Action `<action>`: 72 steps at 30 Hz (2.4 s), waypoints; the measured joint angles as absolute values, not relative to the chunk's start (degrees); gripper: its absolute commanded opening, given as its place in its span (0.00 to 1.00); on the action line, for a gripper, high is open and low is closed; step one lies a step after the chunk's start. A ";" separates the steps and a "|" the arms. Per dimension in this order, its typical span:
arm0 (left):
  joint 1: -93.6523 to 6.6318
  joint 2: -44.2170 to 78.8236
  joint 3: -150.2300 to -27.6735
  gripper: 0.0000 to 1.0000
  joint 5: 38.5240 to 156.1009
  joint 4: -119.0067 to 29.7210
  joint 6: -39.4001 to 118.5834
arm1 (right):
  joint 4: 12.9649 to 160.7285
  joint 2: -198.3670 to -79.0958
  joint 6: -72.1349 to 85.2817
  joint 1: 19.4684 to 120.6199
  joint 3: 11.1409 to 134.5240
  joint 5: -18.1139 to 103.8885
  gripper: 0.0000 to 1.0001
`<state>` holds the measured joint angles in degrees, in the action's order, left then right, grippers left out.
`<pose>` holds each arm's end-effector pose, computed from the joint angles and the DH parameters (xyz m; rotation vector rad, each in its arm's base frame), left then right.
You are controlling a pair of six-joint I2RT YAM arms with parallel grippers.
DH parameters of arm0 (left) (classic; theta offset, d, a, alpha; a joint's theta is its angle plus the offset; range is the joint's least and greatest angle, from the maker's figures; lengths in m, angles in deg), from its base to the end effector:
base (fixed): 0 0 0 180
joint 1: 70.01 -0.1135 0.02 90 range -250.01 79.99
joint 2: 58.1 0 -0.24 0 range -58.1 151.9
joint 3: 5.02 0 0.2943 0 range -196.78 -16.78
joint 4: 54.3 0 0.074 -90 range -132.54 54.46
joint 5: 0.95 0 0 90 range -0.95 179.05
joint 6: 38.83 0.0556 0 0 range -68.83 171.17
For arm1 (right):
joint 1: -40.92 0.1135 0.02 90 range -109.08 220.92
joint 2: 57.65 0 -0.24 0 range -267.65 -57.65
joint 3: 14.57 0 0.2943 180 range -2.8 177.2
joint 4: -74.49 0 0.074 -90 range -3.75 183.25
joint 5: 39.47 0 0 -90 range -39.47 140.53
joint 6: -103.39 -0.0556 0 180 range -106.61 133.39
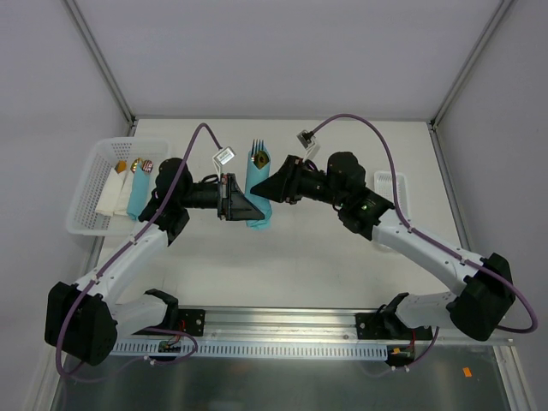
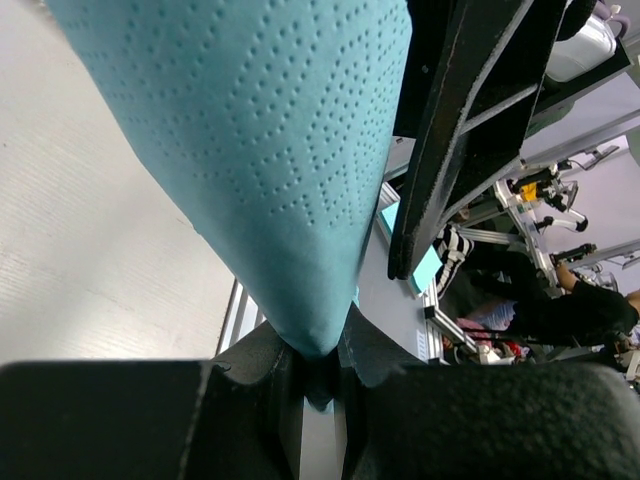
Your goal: Place the utensils on the paper napkin and roll it up
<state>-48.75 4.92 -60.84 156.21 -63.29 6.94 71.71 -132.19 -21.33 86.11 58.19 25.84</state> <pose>0.2597 -0.1560 0.2935 0.7285 1.7226 -1.7227 0.2476 0.2822 0.3378 -0.5329 1.6606 1.3980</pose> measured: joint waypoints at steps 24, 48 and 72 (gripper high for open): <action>-54.15 2.93 -66.63 0.96 157.37 -47.69 18.22 | 70.48 -133.70 -21.11 83.99 59.00 24.11 0.00; -53.72 5.36 -64.81 0.63 158.98 -73.19 -2.98 | 57.56 -135.25 -25.62 86.65 59.72 24.14 0.00; -53.21 2.85 -66.85 0.50 155.88 -55.73 10.18 | 61.59 -135.49 -21.94 86.61 59.76 24.75 0.00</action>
<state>-53.21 2.85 -66.85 155.88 -55.73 10.18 61.59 -135.49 -21.94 86.61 59.76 24.75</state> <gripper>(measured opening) 0.515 0.050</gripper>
